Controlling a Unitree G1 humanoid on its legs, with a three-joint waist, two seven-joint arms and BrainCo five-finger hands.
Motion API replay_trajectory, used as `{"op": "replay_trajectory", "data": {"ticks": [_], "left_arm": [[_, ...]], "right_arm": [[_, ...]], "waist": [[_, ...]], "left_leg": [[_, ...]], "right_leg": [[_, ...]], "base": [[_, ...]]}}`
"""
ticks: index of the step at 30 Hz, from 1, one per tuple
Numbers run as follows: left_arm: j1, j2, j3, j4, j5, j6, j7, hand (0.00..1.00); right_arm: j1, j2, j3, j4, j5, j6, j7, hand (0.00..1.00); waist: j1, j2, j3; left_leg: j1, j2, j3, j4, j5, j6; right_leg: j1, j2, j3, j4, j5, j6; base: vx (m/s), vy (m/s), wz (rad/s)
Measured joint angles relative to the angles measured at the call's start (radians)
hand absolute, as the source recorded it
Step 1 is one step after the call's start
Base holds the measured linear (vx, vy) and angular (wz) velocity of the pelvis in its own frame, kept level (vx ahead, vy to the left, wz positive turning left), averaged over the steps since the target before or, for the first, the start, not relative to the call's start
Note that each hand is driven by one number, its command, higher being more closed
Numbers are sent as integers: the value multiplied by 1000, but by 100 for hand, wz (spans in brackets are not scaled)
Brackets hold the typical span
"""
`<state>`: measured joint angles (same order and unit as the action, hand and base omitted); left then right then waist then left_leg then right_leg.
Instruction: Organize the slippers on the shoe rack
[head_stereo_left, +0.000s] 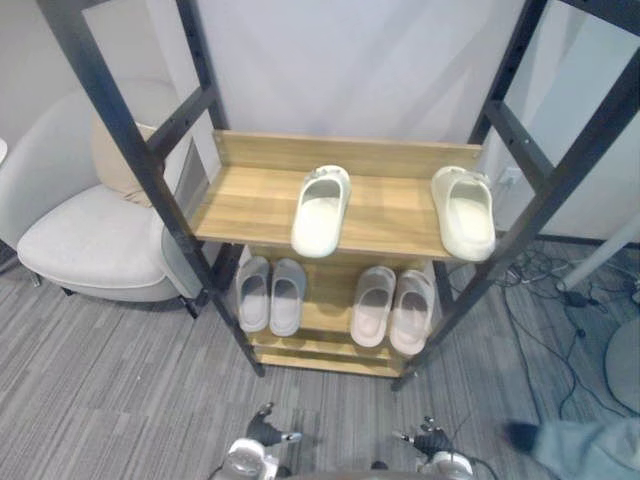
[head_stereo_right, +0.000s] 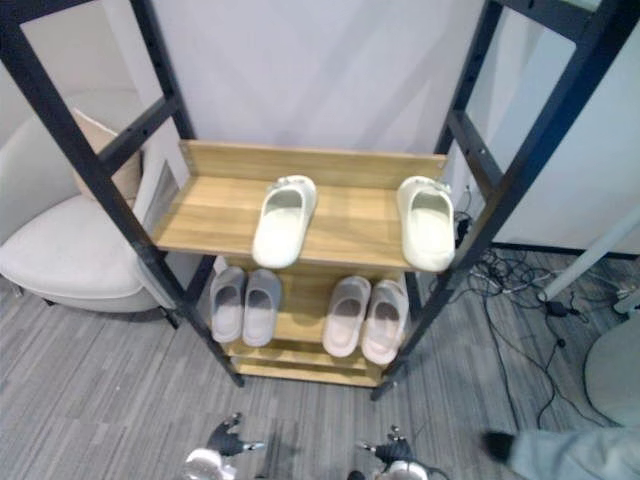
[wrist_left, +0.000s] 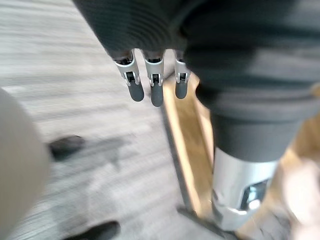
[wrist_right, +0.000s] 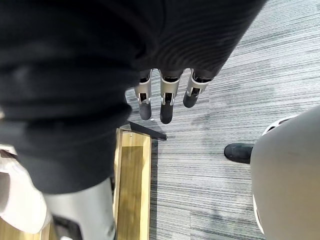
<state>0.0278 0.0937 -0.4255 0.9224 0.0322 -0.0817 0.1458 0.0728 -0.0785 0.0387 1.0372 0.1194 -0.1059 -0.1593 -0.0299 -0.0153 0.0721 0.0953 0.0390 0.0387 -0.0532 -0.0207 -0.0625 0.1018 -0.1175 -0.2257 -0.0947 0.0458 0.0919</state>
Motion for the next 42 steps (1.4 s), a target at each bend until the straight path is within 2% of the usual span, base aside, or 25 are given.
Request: {"op": "replay_trajectory", "data": {"ticks": [5,8,11,15,19,23,27,30,35,42], "left_arm": [[-4,10,-211,-256,-57,-5,-61,0],[-7,11,-306,-437,-115,-24,-102,0],[-9,12,-354,-634,-165,-43,-116,0],[-53,15,-356,-813,-234,-74,-127,0],[-108,16,-324,-935,-252,-89,-90,0],[-172,17,-265,-986,-250,-109,-46,0],[-260,24,-123,-991,-197,-111,30,0],[-316,52,-39,-985,-161,-110,59,0],[-441,73,123,-866,-94,-102,127,0],[-579,164,241,-700,-1,-55,184,0]], "right_arm": [[18,-1,4,-32,0,-4,1,0],[25,-2,5,-43,1,-6,1,0],[25,-3,7,-43,1,-6,1,0],[16,-11,17,-40,0,-6,-7,0],[9,-17,47,-40,-1,-5,-18,0],[6,-18,58,-40,-2,-3,-20,0],[4,-18,68,-40,-2,-1,-20,0],[0,-22,83,-40,-3,2,-19,0],[-14,-20,81,-40,-3,7,-15,0],[-14,-10,38,-44,-3,12,5,0]], "waist": [[0,3,-2],[0,8,-6],[-1,17,-13],[-1,31,-23],[-1,32,-25],[-1,32,-32],[-4,29,-37],[-8,29,-37],[-20,23,-34],[-30,14,-27]], "left_leg": [[-2,5,8,0,-1,-1],[-3,6,8,0,-2,-3],[-6,9,8,-1,-3,-4],[-6,14,9,-2,-4,-6],[-7,19,10,-2,-4,-6],[-8,19,10,-2,-4,-6],[-8,18,9,-2,-4,-6],[-9,18,8,-2,-4,-6],[-9,17,8,-2,-3,-6],[-22,16,31,-6,-3,-6]], "right_leg": [[0,5,12,0,1,-1],[-2,8,12,0,-1,-4],[-5,12,13,0,-2,-6],[-6,18,12,-2,-3,-9],[-10,23,12,-2,-2,-12],[-16,23,10,-2,-1,-13],[-16,22,7,-2,-1,-14],[-16,22,4,-2,0,-14],[-16,21,0,-2,0,-14],[-44,20,20,-3,6,-15]], "base": [[0,0,-4],[0,0,0],[0,0,0],[0,0,0],[0,0,0],[-27,-7,-1],[0,0,0],[0,0,0],[0,0,0],[-2,3,-9]]}}
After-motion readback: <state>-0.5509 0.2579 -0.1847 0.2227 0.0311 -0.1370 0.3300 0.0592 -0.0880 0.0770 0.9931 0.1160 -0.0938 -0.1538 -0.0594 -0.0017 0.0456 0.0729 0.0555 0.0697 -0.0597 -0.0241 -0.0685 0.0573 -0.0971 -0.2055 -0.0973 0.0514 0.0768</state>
